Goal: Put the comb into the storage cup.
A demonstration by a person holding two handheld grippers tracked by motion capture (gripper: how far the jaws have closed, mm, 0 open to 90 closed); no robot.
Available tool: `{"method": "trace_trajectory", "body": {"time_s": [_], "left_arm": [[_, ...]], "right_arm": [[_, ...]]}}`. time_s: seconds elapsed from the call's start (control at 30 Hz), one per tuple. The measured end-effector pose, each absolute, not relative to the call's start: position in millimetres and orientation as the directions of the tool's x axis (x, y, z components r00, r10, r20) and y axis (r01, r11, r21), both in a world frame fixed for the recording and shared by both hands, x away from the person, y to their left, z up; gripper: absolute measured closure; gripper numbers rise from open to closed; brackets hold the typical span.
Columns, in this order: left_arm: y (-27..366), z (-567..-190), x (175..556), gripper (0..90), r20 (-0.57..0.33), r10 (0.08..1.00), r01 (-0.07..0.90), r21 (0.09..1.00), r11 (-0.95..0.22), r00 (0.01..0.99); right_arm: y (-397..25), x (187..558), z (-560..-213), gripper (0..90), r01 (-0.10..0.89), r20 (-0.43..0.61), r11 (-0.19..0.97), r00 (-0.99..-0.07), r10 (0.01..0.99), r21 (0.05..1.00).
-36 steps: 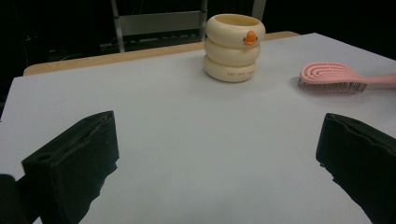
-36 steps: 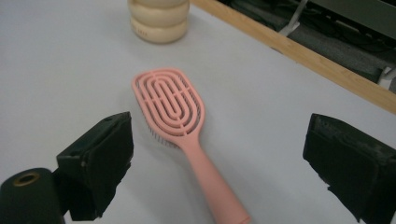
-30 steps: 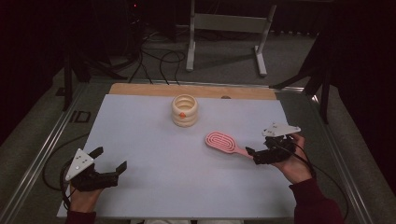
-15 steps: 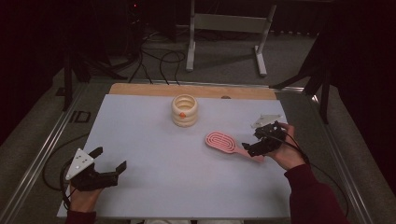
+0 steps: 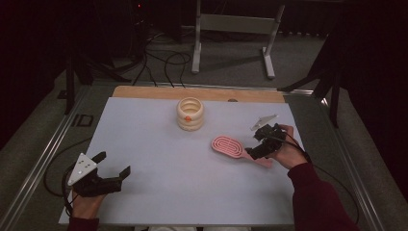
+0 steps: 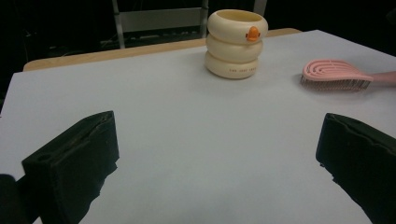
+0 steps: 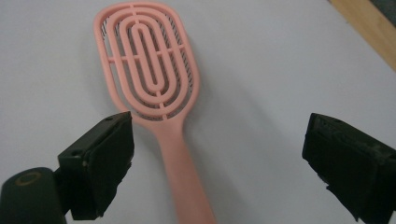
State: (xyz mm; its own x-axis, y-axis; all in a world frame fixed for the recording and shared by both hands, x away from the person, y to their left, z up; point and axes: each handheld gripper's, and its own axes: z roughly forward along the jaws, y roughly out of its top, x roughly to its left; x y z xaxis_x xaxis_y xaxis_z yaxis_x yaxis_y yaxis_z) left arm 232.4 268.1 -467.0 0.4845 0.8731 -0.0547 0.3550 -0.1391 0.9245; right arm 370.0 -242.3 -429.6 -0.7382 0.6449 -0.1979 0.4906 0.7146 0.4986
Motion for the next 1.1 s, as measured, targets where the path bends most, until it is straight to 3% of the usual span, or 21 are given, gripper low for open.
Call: {"method": "trace_trajectory", "body": {"time_s": [0.63, 1.1], "left_arm": [[267.5, -468.5, 233.5, 0.0, -0.056, 0.871, 0.361, 0.922, -0.143, 0.488], [267.4, -468.6, 233.6, 0.0, -0.058, 0.868, 0.362, 0.921, -0.144, 0.493]], "right_arm": [[-226.5, 383.2, -457.4, 9.4, 0.478, -0.189, 0.790, -0.797, 0.574, 0.383], [-215.0, 389.4, -479.2, 18.3, 0.475, -0.141, 0.826, -0.835, 0.531, 0.303]]}}
